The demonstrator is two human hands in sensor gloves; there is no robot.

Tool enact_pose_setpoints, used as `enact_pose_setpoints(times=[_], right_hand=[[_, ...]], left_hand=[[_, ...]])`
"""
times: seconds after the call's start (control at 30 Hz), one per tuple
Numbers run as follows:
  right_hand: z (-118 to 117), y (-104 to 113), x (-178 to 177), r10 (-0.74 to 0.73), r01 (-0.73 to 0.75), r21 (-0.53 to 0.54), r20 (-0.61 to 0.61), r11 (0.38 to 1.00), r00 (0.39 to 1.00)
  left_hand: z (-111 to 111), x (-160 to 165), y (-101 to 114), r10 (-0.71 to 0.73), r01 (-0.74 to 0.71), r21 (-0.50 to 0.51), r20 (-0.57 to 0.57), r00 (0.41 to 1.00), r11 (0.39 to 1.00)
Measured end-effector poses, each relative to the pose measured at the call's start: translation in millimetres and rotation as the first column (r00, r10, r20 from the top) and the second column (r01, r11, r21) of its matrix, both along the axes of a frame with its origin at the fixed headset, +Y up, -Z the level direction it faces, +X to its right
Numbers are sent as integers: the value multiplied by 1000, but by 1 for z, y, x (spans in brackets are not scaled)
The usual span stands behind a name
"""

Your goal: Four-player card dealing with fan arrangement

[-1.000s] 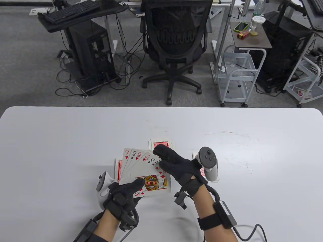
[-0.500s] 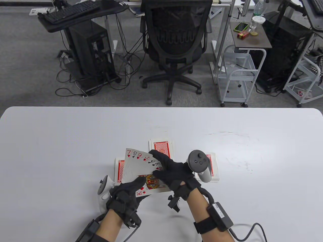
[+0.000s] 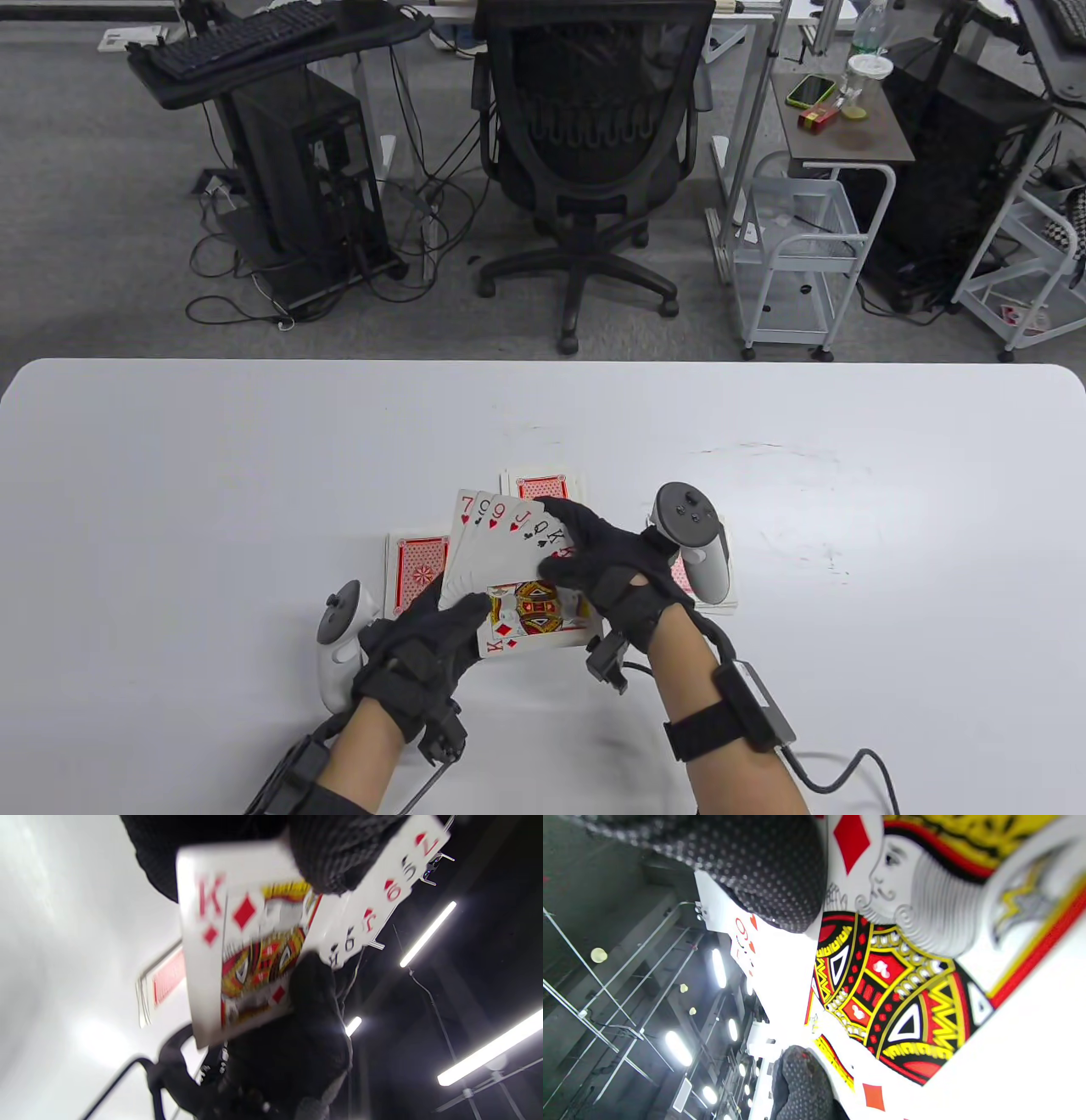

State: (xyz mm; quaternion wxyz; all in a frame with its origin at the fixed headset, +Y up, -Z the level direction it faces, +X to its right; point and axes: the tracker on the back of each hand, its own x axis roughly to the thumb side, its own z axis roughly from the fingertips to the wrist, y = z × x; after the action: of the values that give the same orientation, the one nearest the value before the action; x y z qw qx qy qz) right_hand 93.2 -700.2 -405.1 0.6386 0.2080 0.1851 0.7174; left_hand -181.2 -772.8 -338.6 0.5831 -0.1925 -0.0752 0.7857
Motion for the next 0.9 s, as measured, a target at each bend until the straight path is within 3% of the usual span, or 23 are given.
enact_pose_setpoints(times=[0.17,0.27,0.33,0.43,0.53,0.63,0.7,0.77,0.9], right_hand=[[-14,-3,20,151,-152,-19,-36,988,988],[-20,-5,23,275,-276,-6,-48,961,960],[-27,-9,18,371,-372,6,-100,928,923],[-32,-15,5,443,-445,30,-188,895,877],[-37,-21,-10,492,-491,77,-278,868,825],[-39,-28,-24,570,-556,136,-271,820,775],[-40,-31,-28,585,-562,162,-247,811,773],[-39,-35,-31,611,-576,205,-221,791,760],[-29,-39,-36,673,-611,329,-116,720,730]], left_hand=[[-4,-15,17,-267,273,58,-89,960,960],[0,-17,33,-450,469,142,-150,881,872],[6,-9,45,-605,628,245,-168,778,739],[12,10,47,-752,745,342,-145,644,572],[19,39,40,-894,835,440,-135,426,331],[25,65,33,-959,863,505,-244,143,0],[26,75,27,-963,838,533,-266,37,-115],[24,82,22,-967,820,547,-253,-33,-171],[20,88,8,-977,822,540,-191,-91,-182]])
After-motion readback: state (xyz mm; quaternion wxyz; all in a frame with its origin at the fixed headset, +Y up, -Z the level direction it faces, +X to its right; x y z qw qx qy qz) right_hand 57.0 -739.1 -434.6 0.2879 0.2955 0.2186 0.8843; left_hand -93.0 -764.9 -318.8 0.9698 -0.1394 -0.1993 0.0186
